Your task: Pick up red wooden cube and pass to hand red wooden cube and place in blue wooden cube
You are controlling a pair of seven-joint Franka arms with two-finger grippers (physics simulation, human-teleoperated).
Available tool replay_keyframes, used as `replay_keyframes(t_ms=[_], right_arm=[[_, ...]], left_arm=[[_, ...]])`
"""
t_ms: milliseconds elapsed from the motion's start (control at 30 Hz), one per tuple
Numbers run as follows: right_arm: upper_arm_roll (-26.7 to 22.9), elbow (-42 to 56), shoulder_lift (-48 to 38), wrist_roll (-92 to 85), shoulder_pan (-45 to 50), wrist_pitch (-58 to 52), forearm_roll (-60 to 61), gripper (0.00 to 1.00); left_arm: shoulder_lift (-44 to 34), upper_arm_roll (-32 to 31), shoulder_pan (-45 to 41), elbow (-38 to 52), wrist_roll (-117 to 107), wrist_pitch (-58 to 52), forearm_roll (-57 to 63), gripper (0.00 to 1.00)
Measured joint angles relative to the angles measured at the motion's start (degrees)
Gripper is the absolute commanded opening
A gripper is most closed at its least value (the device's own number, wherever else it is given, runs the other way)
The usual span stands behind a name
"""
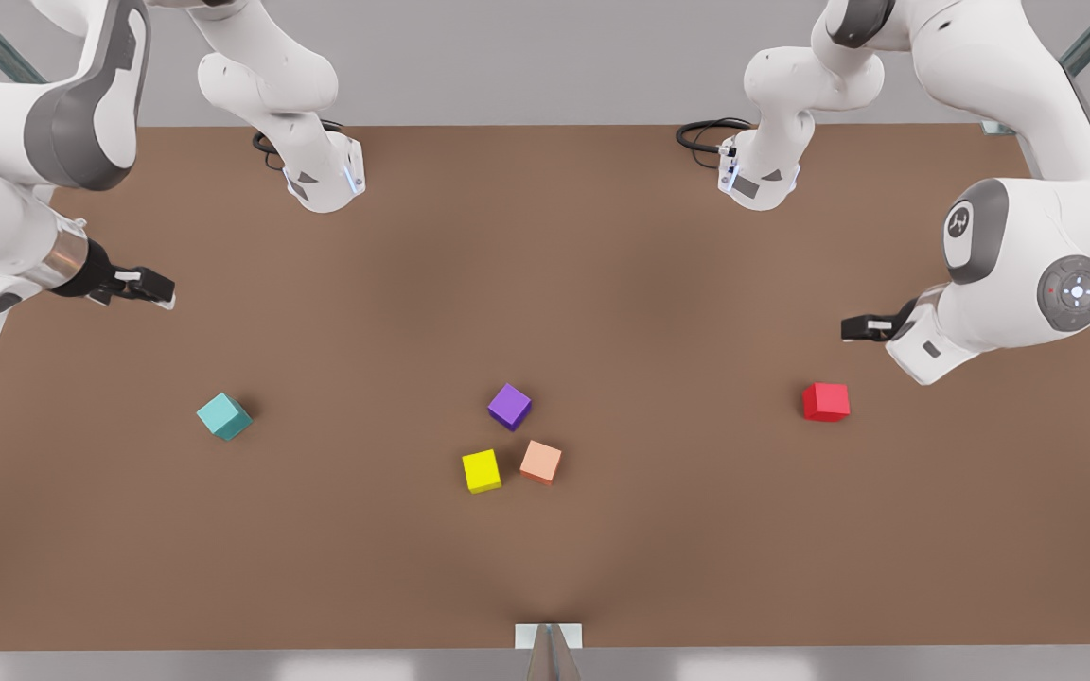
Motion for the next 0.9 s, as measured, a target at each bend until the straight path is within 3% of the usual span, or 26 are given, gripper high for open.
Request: replay_keyframes(t_ms=[100,233,367,567,900], right_arm=[[-0.04,-0.42,0.38,-0.14,1.68,0.29,-0.07,1.0],[-0.04,-1.14,0.9,-0.31,2.11,0.68,-0.12,1.0],[-0.09,-1.66,1.1,-0.8,0.94,0.88,-0.13,1.0],[-0.06,-1.69,1.15,-1.43,0.63,1.05,-0.14,1.0],[-0.05,-2.16,0.16,-2.14,1.19,1.18,-0.07,1.0]], left_arm=[[0.63,1.65,-0.51,-4.34,-0.08,2.98,-0.12,1.0],[6.57,3.47,0.47,-19.96,-0.12,18.52,-0.26,1.0],[10.52,3.6,1.7,-27.45,0.48,33.84,-0.38,1.0],[11.25,4.1,2.57,-31.53,3.73,46.03,-0.28,1.0],[11.72,4.13,2.47,-32.78,10.39,49.34,-0.21,1.0]])
